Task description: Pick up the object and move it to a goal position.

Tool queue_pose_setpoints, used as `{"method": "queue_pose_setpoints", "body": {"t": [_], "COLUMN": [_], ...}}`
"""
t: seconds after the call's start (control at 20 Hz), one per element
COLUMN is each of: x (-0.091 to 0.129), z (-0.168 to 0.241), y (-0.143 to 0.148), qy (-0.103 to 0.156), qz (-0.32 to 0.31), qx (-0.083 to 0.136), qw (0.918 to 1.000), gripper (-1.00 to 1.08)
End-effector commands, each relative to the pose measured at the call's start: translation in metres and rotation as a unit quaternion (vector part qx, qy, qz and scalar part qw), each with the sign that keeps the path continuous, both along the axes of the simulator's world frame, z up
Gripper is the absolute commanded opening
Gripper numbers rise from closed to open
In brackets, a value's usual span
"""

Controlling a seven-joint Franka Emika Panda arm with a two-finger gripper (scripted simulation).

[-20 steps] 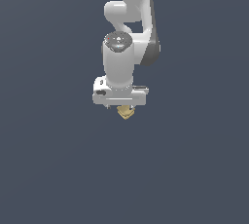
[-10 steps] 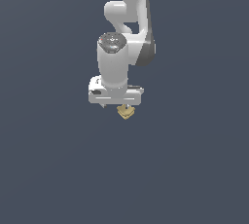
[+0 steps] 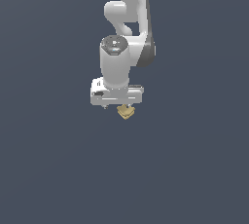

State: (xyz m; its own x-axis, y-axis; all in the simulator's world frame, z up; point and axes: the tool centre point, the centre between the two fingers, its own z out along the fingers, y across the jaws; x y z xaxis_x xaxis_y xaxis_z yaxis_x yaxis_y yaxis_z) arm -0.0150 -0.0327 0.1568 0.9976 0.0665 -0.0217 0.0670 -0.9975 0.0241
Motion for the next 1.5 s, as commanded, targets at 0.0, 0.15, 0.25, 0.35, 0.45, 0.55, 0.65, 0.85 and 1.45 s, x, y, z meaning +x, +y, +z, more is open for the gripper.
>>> {"method": "queue_pose_setpoints", "body": {"t": [0.0,0.15,0.25,0.35,0.45,0.55,0.65,0.85,1.45], "x": [-0.004,-0.009,-0.014,-0.019,-0.025,-0.031,-0.036,-0.046,-0.060], "z": [-0.005,-0.013,-0.019,-0.026,-0.032,-0.039,-0.045,-0.055,-0.067], "y": [0.002,0.006,0.009,0.013,0.017,0.020,0.024,0.031,0.040], "qy": [0.000,0.000,0.000,0.000,-0.001,-0.001,-0.002,-0.003,-0.006], "qz": [0.021,0.055,0.081,0.110,0.142,0.173,0.202,0.249,0.316], "qx": [0.001,0.002,0.003,0.004,0.006,0.007,0.009,0.011,0.015], "qw": [0.9998,0.9985,0.9967,0.9939,0.9899,0.9849,0.9794,0.9683,0.9487], "gripper": [1.00,1.00,1.00,1.00,1.00,1.00,1.00,1.00,1.00]}}
